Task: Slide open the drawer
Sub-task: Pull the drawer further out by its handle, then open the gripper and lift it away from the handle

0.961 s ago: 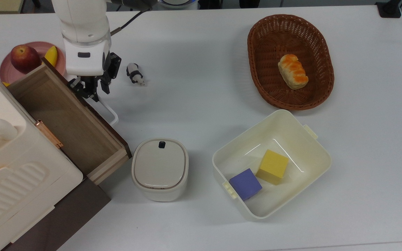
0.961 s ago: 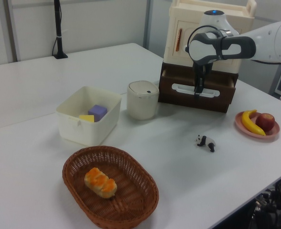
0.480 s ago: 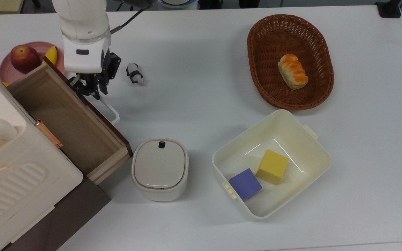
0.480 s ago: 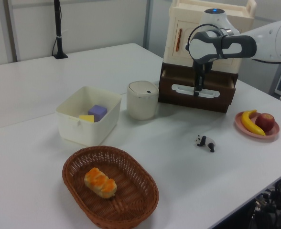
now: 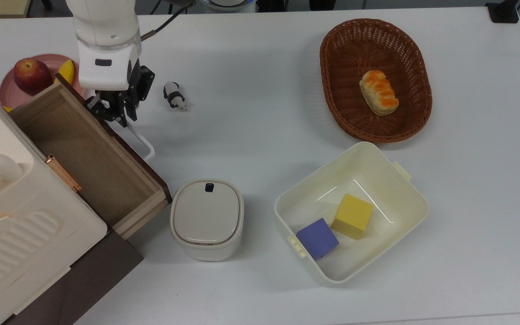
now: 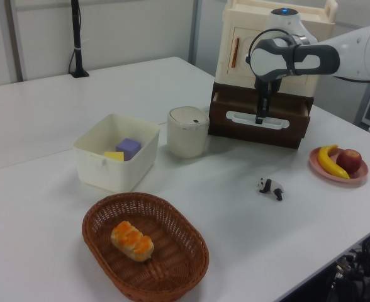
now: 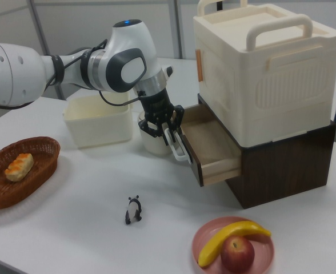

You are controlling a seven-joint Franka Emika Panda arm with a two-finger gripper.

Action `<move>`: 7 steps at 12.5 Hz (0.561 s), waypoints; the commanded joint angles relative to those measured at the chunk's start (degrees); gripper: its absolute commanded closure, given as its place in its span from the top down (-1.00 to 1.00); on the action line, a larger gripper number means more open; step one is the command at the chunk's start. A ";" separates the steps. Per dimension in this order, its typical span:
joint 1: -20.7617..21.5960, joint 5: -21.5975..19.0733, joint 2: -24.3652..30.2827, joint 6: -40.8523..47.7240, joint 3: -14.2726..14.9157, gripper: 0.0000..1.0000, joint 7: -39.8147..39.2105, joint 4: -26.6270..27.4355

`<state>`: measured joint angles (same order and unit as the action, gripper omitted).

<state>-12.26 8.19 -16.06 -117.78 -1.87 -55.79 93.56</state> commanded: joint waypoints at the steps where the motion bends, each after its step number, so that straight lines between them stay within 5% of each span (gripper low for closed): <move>1: -0.04 -0.81 1.91 1.67 -0.24 -0.55 1.20 0.57; 4: 0.22 -2.12 6.45 9.97 -0.33 -0.44 5.92 -0.22; 7: 1.01 -6.07 10.08 22.63 -1.64 0.02 19.41 -3.73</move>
<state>-12.18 5.23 -11.16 -104.49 -2.18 -48.21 90.95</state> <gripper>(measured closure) 0.705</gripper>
